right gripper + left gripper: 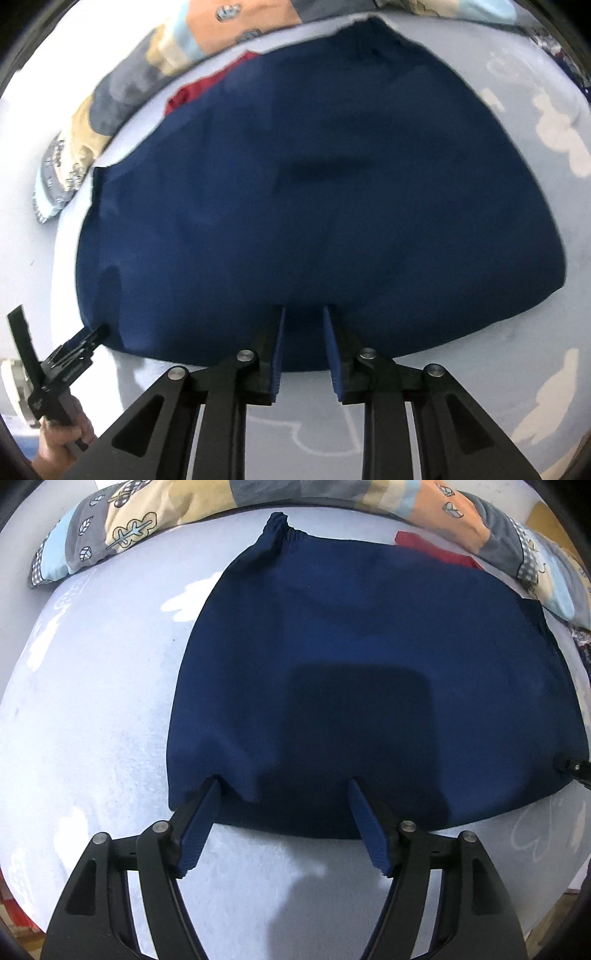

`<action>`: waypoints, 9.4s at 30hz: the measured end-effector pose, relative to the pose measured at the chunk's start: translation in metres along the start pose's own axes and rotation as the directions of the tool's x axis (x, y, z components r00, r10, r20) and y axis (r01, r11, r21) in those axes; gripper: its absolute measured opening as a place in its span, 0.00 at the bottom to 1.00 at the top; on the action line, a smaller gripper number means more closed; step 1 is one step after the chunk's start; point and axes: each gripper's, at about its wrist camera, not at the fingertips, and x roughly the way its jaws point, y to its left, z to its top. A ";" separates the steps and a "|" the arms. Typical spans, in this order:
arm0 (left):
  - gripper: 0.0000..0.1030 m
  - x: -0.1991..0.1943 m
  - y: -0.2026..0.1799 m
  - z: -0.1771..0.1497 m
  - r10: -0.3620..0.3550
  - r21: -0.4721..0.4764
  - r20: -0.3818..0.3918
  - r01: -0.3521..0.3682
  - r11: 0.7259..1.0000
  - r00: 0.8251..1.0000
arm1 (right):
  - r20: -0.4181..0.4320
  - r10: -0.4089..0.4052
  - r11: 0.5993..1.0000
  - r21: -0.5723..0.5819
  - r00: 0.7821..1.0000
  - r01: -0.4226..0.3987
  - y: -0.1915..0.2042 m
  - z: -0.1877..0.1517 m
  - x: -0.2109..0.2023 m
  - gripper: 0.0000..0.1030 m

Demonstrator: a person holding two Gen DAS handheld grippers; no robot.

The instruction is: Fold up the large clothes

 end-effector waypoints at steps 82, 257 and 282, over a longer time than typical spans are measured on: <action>0.71 0.012 0.098 -0.062 -0.385 -0.551 0.204 0.431 0.714 0.900 | 0.283 0.190 0.758 0.567 0.940 -0.324 -0.156 -0.033 -0.019 0.46; 1.00 -0.006 -0.060 -0.083 0.060 -0.027 0.213 -0.055 0.998 0.975 | 0.223 0.049 0.868 0.473 0.974 -0.152 -0.112 -0.136 -0.025 0.53; 1.00 -0.032 -0.064 -0.105 -0.003 -0.007 0.141 0.004 1.000 0.990 | 0.343 0.288 0.756 0.491 0.894 -0.432 -0.151 -0.163 -0.051 0.64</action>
